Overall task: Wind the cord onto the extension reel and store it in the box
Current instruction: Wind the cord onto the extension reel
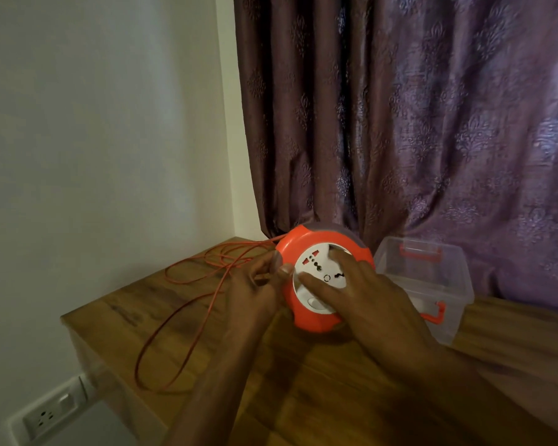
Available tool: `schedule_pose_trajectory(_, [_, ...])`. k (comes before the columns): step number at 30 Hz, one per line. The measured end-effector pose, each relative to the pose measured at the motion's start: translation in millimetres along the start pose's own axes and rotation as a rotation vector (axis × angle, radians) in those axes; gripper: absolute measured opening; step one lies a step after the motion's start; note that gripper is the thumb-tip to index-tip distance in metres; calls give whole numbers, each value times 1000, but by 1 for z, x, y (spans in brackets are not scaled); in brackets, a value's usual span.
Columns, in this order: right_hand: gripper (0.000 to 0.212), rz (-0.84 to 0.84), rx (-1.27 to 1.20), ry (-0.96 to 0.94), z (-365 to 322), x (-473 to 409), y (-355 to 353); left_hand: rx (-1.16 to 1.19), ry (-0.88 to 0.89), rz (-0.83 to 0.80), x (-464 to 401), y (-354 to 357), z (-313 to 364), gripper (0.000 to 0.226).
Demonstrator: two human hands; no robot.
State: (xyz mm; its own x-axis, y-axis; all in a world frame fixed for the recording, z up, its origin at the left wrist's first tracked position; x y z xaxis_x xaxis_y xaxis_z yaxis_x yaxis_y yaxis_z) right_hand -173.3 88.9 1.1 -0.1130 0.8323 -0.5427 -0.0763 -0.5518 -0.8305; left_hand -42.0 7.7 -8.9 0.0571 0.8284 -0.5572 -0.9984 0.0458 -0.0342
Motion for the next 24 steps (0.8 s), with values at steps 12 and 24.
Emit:
schedule_pose_trajectory(12, [65,14,55,103,9,-6,-6,15,1,0,7,-3,-3,18])
schedule_pose_trajectory(24, [67,-81,-29,26,21,4,13,12,-35,37,11,11,-19,17])
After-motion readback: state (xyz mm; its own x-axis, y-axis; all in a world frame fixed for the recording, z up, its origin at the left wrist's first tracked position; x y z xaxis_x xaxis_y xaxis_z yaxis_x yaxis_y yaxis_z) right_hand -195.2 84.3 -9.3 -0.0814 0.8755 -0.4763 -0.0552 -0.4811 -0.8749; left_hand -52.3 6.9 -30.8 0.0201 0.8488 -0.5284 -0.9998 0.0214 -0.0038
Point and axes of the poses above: each hand's wrist, its own x-axis away from the middle knuckle, its own y-axis out of the palm, z = x × y, the point moved 10 cm from there along -x, towards the middle knuckle, and after that the axes turned 8 degrees about y, right-handed, at the moved point
